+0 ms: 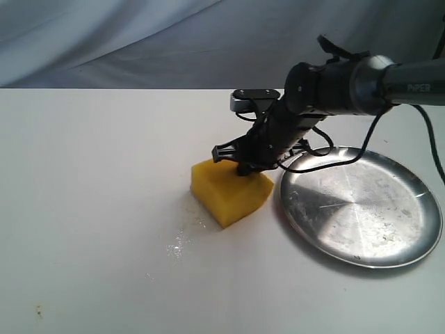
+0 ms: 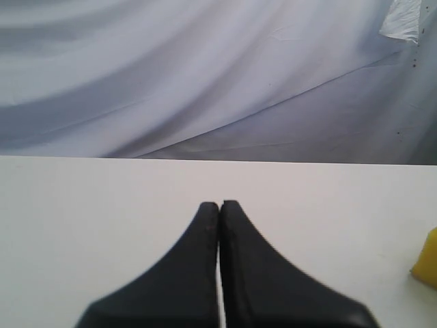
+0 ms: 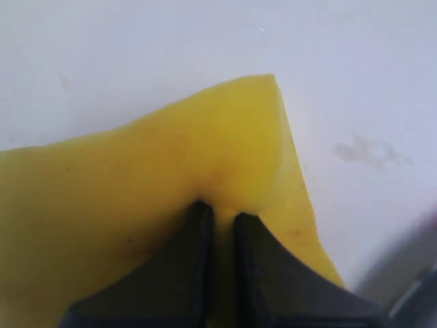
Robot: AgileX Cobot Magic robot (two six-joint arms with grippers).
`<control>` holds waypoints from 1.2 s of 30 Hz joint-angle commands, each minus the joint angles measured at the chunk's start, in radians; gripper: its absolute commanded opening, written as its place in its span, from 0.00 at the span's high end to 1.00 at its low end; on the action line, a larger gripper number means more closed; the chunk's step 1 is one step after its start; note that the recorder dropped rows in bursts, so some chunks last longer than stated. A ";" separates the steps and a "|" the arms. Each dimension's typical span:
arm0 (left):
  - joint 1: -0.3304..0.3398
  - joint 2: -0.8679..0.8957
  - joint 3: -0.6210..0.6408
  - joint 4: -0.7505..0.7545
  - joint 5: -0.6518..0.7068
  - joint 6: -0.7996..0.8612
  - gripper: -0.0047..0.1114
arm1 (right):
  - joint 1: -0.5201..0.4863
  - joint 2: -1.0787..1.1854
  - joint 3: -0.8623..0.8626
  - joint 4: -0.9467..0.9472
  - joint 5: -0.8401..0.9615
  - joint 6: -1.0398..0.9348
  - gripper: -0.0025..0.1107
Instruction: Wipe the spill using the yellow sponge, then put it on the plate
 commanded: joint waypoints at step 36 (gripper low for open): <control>-0.001 -0.002 0.004 0.001 -0.004 -0.001 0.95 | 0.042 -0.047 0.100 -0.021 -0.002 0.031 0.98</control>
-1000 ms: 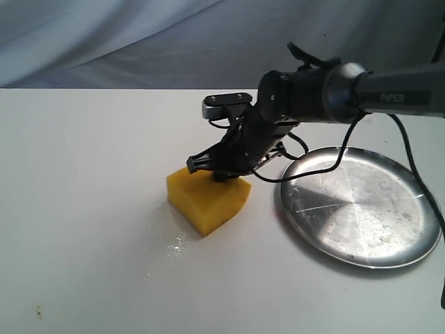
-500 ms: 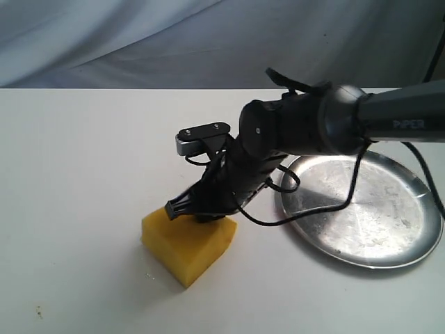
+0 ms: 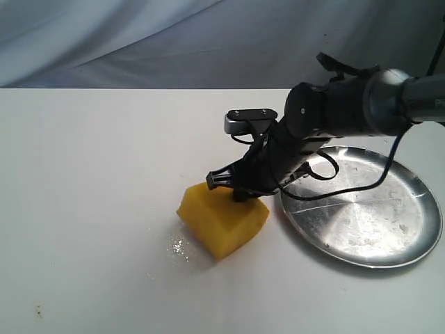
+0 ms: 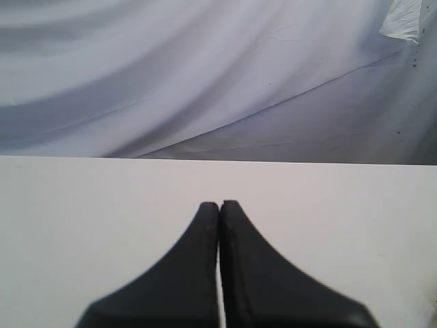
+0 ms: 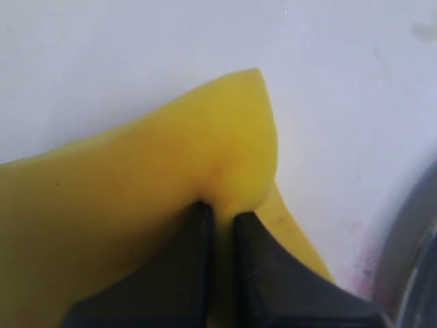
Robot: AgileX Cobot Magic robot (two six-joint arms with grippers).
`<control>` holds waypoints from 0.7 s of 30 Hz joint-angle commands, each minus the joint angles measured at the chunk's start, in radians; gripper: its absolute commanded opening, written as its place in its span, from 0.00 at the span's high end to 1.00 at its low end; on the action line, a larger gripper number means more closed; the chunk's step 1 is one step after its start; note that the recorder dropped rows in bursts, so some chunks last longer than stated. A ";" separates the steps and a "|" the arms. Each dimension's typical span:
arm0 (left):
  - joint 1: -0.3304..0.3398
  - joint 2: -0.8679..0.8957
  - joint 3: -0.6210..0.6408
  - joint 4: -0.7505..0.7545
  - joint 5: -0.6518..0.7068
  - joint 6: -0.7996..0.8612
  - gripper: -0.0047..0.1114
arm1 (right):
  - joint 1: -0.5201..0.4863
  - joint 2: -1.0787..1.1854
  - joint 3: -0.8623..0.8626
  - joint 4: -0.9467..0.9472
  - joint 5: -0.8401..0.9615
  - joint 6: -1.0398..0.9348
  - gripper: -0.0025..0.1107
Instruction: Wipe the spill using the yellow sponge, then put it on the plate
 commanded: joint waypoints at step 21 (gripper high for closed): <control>-0.001 -0.002 0.004 0.001 -0.004 -0.003 0.95 | 0.354 0.289 -0.495 -0.009 0.359 -0.002 0.98</control>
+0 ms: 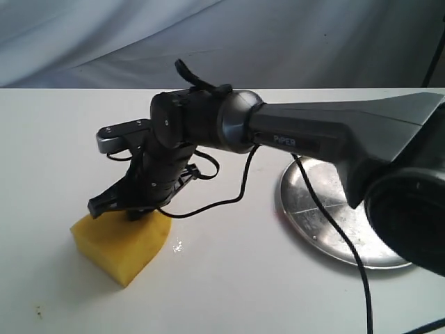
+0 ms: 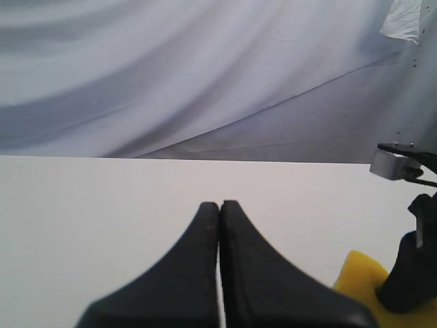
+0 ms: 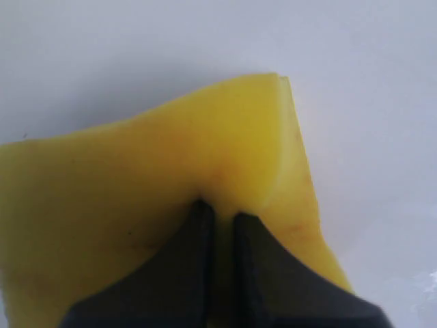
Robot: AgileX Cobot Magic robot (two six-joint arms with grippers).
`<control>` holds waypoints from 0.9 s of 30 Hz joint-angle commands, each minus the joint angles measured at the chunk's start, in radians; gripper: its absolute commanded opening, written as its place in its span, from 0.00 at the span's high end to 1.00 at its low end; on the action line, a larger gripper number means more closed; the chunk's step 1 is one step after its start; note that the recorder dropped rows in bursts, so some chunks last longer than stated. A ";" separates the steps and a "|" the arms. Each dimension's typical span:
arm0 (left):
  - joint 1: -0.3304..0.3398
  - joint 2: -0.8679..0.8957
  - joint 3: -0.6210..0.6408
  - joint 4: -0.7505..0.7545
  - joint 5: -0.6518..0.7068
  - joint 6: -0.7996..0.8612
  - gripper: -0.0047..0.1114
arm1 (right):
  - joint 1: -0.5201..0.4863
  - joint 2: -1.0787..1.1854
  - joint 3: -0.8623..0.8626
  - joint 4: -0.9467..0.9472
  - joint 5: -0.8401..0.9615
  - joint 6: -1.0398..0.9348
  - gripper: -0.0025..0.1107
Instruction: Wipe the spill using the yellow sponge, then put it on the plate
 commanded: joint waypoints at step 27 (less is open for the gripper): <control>-0.001 -0.002 0.004 0.001 -0.004 -0.003 0.95 | -0.304 -0.254 0.472 -0.053 -0.286 0.045 0.98</control>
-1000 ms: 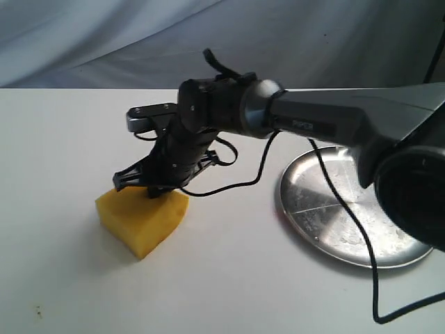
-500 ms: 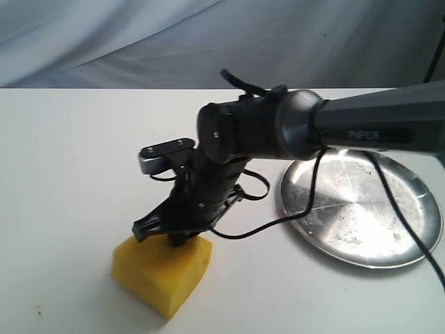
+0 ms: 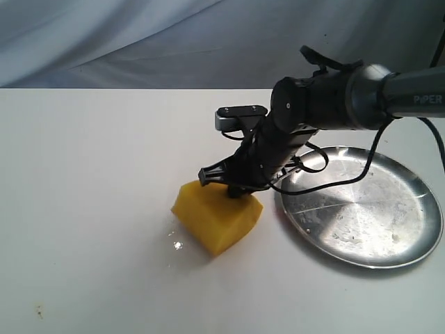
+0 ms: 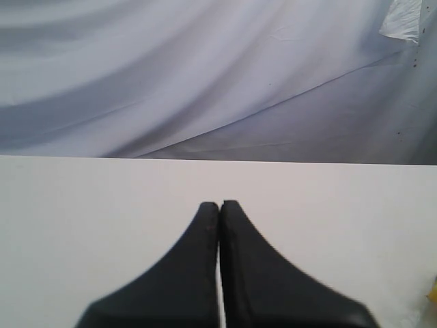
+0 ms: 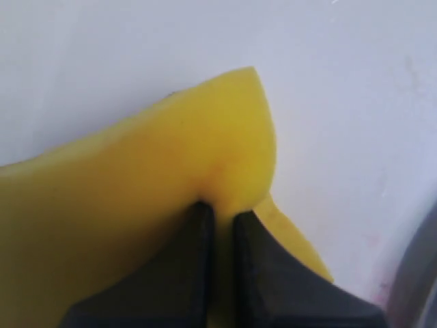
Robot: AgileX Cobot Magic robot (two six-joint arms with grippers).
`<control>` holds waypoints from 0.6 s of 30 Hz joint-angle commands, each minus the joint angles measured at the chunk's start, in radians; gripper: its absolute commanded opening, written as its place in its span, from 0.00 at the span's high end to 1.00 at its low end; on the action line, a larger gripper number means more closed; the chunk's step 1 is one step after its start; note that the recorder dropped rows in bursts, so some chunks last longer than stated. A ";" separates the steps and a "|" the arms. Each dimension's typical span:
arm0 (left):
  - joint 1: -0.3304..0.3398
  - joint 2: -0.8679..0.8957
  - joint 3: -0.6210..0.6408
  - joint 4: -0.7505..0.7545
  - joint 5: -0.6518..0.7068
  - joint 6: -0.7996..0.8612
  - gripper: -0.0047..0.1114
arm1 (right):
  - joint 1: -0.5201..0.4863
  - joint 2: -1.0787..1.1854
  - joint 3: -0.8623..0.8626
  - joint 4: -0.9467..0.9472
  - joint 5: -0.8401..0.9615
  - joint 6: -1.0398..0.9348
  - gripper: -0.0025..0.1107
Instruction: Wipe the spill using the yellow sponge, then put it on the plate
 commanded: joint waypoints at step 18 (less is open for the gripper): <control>-0.001 -0.002 0.004 0.001 -0.004 -0.003 0.95 | 0.190 0.172 -0.278 0.016 0.046 0.020 0.98</control>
